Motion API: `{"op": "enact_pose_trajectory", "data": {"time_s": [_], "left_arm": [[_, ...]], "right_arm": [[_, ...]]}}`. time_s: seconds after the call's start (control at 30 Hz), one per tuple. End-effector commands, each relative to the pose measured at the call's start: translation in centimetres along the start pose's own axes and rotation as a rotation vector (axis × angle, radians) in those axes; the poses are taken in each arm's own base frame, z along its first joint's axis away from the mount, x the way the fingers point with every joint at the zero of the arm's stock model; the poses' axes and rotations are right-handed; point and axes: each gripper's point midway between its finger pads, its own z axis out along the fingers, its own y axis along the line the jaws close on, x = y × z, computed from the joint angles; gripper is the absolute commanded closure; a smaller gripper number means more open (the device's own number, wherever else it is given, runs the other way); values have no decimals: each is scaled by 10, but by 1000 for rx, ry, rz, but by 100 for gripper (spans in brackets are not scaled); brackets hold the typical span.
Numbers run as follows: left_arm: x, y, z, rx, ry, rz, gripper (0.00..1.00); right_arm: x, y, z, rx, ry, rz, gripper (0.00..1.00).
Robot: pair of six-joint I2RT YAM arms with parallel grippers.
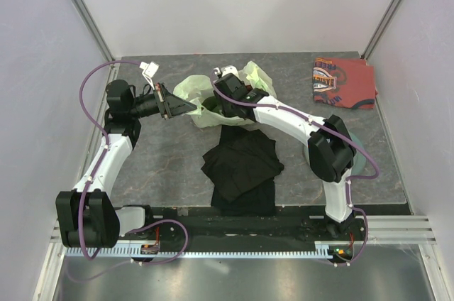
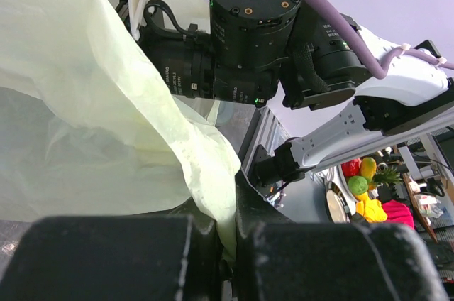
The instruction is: Place the fruits into the plastic bag
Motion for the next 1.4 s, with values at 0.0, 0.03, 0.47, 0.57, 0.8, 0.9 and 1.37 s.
{"op": "enact_pose_trajectory", "data": {"time_s": [0.0, 0.03, 0.47, 0.57, 0.8, 0.9, 1.37], "left_arm": [[-11, -10, 0, 16, -13, 60, 98], [-11, -10, 0, 17, -14, 62, 98], [-11, -11, 0, 19, -12, 61, 99], [-11, -12, 0, 20, -12, 62, 98], [-11, -11, 0, 15, -17, 64, 99], [-12, -10, -1, 11, -21, 65, 98], [-13, -9, -2, 6, -24, 65, 98]], "right_arm": [[-17, 9, -5, -36, -32, 36, 63], [-19, 10, -6, -40, -35, 34, 59], [-32, 15, -19, -88, -70, 33, 14], [-43, 22, -31, -145, -103, 41, 9], [-87, 44, -101, -327, -322, 46, 17], [-110, 42, -149, -415, -470, 76, 18], [-107, -47, -231, -201, -596, 147, 16]]}}
